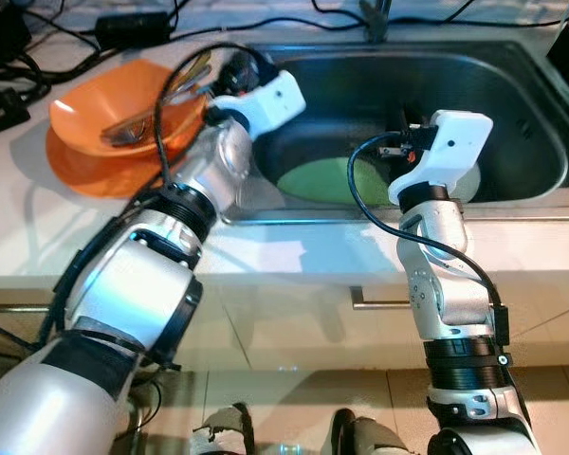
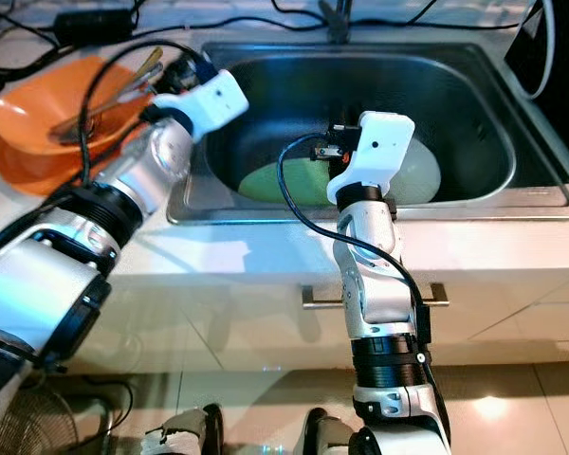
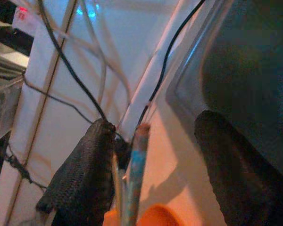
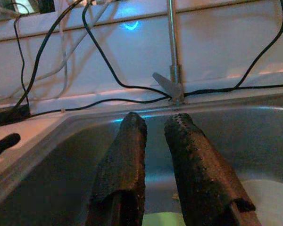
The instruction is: Kitchen organization
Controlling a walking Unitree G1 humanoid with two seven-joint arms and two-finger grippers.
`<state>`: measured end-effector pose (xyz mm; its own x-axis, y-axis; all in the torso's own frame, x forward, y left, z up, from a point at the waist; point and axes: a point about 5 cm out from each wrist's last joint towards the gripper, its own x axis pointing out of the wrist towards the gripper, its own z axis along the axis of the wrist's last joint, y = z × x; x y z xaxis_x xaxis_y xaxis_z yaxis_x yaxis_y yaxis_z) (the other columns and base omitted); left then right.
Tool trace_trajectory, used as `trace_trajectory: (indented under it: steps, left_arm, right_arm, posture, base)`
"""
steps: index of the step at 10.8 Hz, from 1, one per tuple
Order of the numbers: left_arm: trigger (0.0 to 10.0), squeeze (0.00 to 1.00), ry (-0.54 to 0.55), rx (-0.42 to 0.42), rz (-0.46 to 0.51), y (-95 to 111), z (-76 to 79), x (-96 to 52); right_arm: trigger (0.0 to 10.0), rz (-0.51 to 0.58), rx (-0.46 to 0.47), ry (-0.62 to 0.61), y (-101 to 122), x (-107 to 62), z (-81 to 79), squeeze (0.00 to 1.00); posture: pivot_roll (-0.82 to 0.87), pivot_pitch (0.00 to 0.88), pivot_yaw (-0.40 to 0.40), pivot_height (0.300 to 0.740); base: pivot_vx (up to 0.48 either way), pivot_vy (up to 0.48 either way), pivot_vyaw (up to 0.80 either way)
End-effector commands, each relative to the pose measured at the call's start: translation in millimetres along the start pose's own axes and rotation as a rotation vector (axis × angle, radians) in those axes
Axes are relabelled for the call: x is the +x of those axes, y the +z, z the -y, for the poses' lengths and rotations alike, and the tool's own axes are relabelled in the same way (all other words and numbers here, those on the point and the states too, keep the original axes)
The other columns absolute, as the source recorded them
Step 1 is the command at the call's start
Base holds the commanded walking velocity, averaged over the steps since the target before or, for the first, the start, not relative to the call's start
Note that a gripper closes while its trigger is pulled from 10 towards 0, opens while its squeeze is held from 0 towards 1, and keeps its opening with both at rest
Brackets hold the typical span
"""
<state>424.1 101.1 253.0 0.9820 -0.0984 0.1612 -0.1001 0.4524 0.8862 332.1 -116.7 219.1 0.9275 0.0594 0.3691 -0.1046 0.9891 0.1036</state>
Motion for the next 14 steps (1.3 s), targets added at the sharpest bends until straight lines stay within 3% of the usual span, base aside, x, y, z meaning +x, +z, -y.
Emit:
trace_trajectory:
  steps: [1, 2, 3, 10, 13, 14]
  left_arm:
    - [10.0, 0.00, 0.032, 0.024, -0.019, -2.1, -6.8, 1.6]
    - [10.0, 0.00, 0.026, 0.026, -0.031, -5.0, -5.0, 0.9]
    - [0.0, 0.00, 0.017, 0.029, -0.034, -6.5, -3.1, 0.3]
    - [0.0, 0.00, 0.042, 0.033, -0.011, -0.3, -9.2, 2.2]
    - [0.0, 0.00, 0.086, 0.100, 0.033, 6.6, -19.0, 4.1]
    - [0.0, 0.00, 0.141, 0.154, 0.077, 13.9, -30.6, 5.6]
  right_arm:
    - [10.0, -0.007, 0.009, 0.002, 0.7, -2.8, -1.0, 0.00]
    - [10.0, -0.013, 0.010, 0.003, -0.4, -2.8, -1.5, 0.00]
    - [10.0, -0.013, 0.012, 0.004, -0.3, -2.8, -2.4, 0.00]
    - [10.0, -0.015, 0.015, -0.015, -2.2, -0.6, -1.1, 0.00]
    - [10.0, -0.003, 0.026, -0.014, -2.2, 7.4, -3.7, 0.00]
    - [10.0, 0.003, 0.035, -0.012, -2.7, 10.8, -5.4, 0.00]
  posture:
    - [0.00, 0.219, 0.020, 0.740]
    - [0.00, 0.214, 0.022, 0.740]
    - [0.00, 0.210, 0.026, 0.740]
    - [0.01, 0.190, 0.032, 0.740]
    - [0.04, 0.155, 0.035, 0.740]
    - [0.05, 0.138, 0.038, 0.740]
  base:
    - [0.000, 0.000, 0.00]
    - [0.000, 0.000, 0.00]
    - [0.000, 0.000, 0.00]
    - [0.000, 0.000, 0.00]
    - [0.000, 0.000, 0.00]
    - [0.000, 0.000, 0.00]
